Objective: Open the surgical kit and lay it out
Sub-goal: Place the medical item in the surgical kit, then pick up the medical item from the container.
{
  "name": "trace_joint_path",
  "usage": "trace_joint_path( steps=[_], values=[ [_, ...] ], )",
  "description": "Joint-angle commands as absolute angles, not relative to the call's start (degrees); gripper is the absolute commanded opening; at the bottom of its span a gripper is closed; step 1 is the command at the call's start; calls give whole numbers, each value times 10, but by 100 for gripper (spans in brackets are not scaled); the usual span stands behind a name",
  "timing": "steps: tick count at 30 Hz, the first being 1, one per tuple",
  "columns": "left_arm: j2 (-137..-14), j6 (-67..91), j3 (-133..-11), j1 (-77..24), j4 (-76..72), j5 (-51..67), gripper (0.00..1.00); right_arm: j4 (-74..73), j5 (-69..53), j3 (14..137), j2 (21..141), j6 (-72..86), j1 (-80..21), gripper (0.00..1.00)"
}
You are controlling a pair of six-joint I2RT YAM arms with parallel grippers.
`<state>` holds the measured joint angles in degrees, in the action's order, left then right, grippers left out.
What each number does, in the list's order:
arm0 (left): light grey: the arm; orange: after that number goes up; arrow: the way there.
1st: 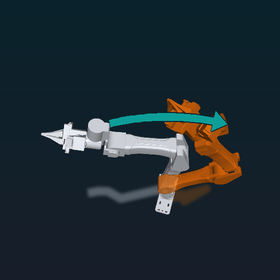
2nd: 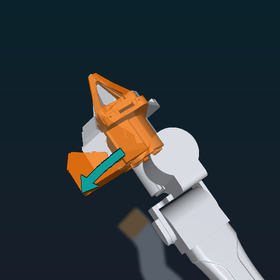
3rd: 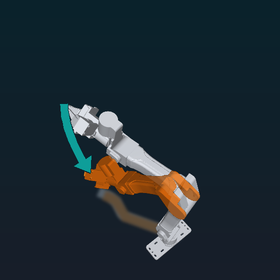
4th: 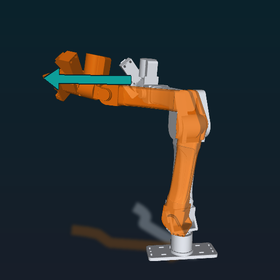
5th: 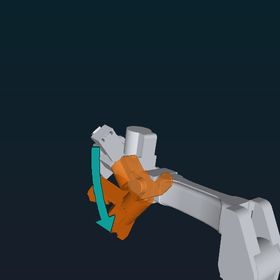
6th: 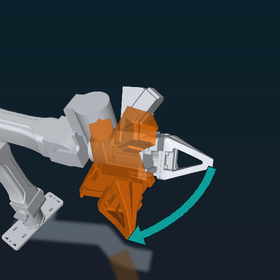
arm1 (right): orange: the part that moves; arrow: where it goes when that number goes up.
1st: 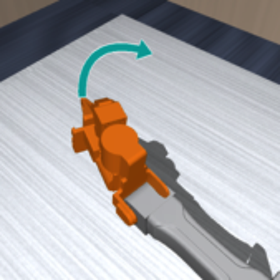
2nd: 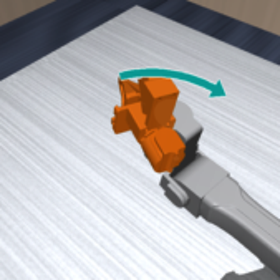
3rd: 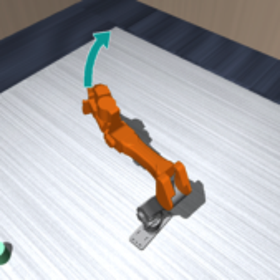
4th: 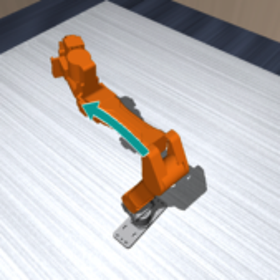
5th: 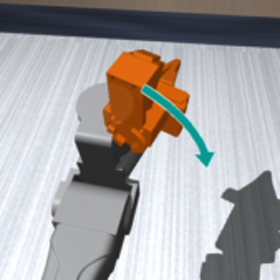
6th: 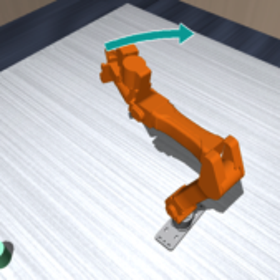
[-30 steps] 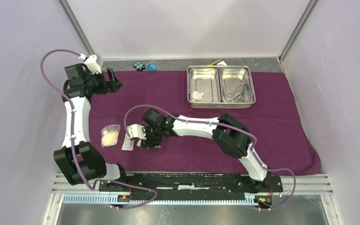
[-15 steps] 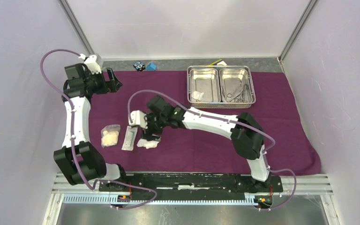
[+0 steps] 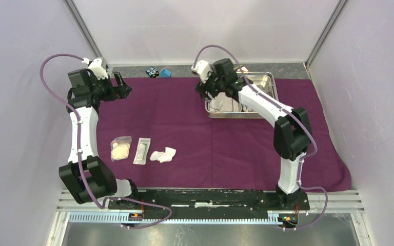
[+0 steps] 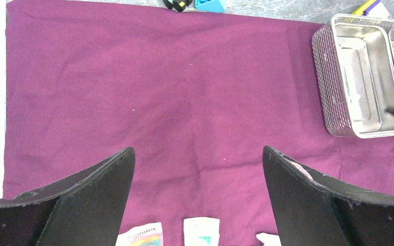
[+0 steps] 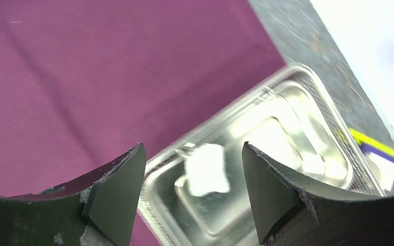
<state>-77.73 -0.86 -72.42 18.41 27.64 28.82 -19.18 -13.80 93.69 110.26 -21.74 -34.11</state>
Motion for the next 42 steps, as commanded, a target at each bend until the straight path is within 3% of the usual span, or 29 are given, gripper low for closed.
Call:
trace_joint_path(
  steps=[1, 10, 25, 30, 42],
  values=[
    [-774, 22, -742, 187, 259, 309, 100, -182, -105, 988, 1155, -173, -285, 75],
    [-778, 26, -737, 187, 258, 321, 100, -191, -115, 1001, 1237, -150, -221, 75],
    [-786, 31, -737, 187, 265, 323, 100, -181, -190, 936, 1239, -120, -208, 68],
    [-786, 33, -736, 187, 265, 323, 100, -177, -207, 926, 1238, -115, -207, 61],
    [-785, 32, -736, 187, 269, 323, 100, -174, -221, 915, 1216, -116, -207, 32]
  ],
)
